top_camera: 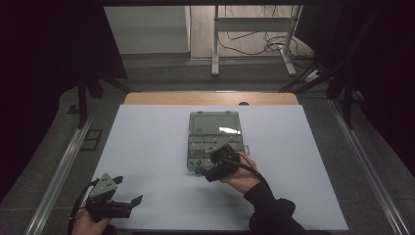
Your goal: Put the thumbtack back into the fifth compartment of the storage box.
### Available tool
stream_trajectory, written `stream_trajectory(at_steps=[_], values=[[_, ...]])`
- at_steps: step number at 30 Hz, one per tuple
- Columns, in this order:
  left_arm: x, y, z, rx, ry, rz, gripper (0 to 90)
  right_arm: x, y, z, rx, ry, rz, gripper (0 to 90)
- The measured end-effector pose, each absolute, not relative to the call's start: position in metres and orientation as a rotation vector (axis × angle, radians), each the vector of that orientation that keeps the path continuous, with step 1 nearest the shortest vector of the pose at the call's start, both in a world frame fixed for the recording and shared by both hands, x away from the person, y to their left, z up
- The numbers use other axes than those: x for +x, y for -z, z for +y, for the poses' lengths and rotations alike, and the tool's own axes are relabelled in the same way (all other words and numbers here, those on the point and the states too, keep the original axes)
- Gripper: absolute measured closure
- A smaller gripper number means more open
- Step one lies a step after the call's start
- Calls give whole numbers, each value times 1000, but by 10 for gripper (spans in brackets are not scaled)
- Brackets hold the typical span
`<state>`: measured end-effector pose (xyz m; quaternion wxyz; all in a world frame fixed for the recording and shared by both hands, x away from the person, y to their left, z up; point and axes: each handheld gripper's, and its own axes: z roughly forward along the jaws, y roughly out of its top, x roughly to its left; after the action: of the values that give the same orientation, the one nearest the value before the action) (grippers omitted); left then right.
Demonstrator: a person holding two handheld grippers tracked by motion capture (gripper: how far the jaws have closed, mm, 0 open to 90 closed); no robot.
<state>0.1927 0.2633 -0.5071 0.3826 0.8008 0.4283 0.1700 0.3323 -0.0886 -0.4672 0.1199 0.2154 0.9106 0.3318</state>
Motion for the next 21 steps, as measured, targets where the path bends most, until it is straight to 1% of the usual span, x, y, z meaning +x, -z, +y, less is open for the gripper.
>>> stream_trajectory(at_steps=[7, 12, 21], values=[[193, 507, 264, 2035, -431, 1093, 30, 328, 464, -97, 660, -990, 2643, 180], [194, 507, 263, 2042, -431, 1089, 31, 324, 463, -104, 662, -1007, 2643, 133], [194, 507, 263, 2038, -430, 1089, 30, 320, 456, -115, 681, -1031, 2632, 103]])
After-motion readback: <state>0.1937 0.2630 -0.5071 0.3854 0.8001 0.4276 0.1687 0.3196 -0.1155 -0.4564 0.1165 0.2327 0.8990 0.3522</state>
